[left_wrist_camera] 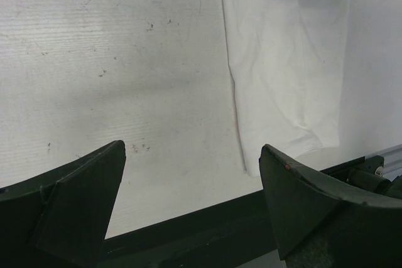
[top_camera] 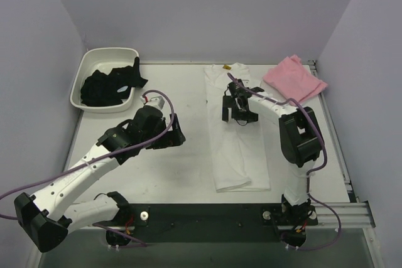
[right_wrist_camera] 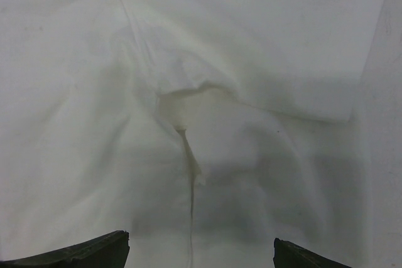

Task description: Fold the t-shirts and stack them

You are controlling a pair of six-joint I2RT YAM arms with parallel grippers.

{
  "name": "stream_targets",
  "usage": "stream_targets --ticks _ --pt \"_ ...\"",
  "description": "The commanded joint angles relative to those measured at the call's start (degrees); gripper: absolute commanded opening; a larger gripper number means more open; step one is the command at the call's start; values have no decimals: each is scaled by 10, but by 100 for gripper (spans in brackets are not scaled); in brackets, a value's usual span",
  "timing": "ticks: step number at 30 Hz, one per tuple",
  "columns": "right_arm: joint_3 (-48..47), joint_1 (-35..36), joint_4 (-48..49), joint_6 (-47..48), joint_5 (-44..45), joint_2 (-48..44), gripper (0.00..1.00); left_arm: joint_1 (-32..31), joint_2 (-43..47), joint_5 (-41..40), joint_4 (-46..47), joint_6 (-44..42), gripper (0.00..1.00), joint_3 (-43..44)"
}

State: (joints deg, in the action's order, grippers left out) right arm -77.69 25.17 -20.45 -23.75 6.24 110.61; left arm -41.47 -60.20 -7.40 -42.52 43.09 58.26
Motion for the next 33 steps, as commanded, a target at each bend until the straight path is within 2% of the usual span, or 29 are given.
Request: stream_targets --ticks 1,10,33 --pt "-25 1 -30 5 7 28 100 16 18 20 2 -21 97 -2" --pt "-40 14 -30 -11 -18 69 100 46 37 44 5 -33 97 -14" --pt "-129 65 -35 -96 -87 154 100 68 45 73 8 -36 98 -32"
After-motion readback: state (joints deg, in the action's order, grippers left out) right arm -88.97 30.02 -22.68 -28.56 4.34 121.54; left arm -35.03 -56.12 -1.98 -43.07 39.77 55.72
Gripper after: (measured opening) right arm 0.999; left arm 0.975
